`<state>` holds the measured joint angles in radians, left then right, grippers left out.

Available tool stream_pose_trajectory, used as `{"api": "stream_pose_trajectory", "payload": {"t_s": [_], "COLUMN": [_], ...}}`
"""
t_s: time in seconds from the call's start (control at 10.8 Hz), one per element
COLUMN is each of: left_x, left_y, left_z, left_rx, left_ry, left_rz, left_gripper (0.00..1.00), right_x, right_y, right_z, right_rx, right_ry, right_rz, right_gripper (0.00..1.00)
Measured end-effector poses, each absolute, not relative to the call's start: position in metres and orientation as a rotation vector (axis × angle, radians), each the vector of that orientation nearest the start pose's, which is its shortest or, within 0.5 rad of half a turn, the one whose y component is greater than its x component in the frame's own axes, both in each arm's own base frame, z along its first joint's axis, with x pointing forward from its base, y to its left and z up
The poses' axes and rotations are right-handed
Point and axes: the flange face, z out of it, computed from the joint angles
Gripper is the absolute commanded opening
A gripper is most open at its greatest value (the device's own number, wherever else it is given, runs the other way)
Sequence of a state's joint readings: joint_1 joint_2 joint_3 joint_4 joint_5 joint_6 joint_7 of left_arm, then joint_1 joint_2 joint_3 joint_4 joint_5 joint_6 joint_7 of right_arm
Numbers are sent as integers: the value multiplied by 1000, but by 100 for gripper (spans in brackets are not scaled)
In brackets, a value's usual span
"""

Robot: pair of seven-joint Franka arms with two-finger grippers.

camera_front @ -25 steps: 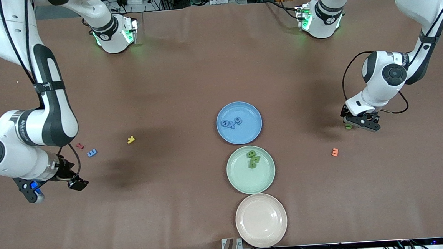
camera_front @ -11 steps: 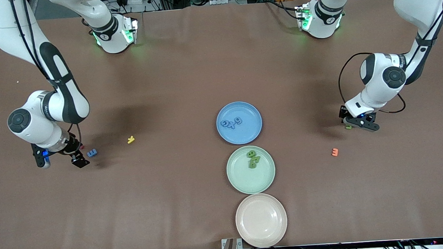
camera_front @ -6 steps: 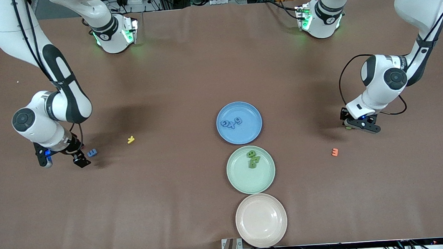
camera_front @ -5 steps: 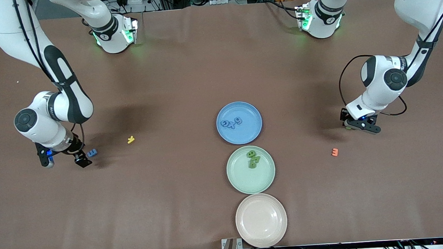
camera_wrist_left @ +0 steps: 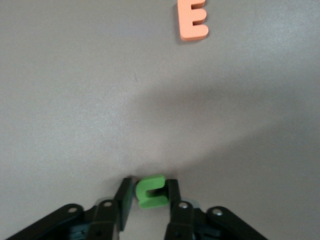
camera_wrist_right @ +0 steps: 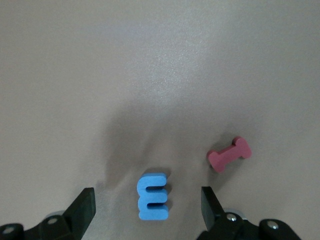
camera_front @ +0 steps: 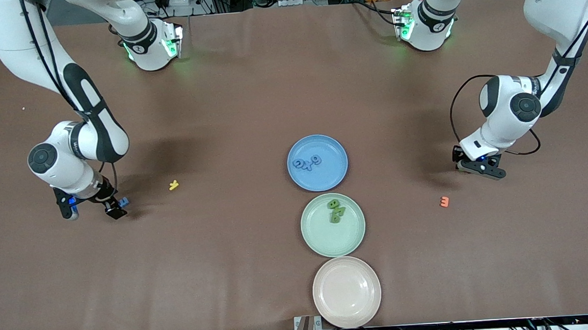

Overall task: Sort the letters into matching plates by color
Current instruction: 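Grasp the blue E with the right gripper while the left gripper grasps C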

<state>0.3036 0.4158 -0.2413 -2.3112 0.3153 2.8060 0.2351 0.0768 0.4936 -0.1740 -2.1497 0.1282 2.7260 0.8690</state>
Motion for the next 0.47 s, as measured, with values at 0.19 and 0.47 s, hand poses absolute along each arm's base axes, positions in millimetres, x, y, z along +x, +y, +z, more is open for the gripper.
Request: {"api": "stream_pose_trajectory", "payload": {"t_s": [0.19,0.47], "left_x": [531,531], "left_y": [13,13], "left_z": [178,178], "left_rx": [-3025,-3025], "left_ry": [680,680], "left_rz": [-156,-156], "left_gripper": [15,3], "right_x": [569,568], "right_y": [-63,-62], "right_z": [176,174], "right_rx": [-2710,-2738], "right_ry": [1557,1511], "right_rz": [-153,-149], "right_gripper": [68,49]}}
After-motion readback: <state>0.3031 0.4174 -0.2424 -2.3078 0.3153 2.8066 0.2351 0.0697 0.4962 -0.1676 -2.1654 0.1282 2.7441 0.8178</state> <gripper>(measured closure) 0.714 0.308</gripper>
